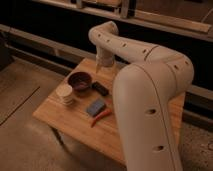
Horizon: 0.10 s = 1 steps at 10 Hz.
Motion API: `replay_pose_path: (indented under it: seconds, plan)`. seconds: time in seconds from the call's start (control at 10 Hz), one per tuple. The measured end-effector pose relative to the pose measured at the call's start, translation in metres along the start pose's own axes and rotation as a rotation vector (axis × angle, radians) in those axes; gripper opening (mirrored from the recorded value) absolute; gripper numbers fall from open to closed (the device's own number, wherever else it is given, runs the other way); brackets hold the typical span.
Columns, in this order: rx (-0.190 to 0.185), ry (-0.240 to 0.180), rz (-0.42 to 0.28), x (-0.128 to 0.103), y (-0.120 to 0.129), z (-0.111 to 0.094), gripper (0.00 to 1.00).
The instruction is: Knock the eraser over
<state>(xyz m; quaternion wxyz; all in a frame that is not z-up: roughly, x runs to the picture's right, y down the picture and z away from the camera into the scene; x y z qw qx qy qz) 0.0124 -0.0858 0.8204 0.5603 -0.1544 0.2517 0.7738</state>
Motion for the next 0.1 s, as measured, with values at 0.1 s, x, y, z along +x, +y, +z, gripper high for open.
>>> replay_pose_path:
  seconds: [0.1]
  plan:
    - [0.000, 0.000, 0.000, 0.0000, 0.0000, 0.0000, 0.65]
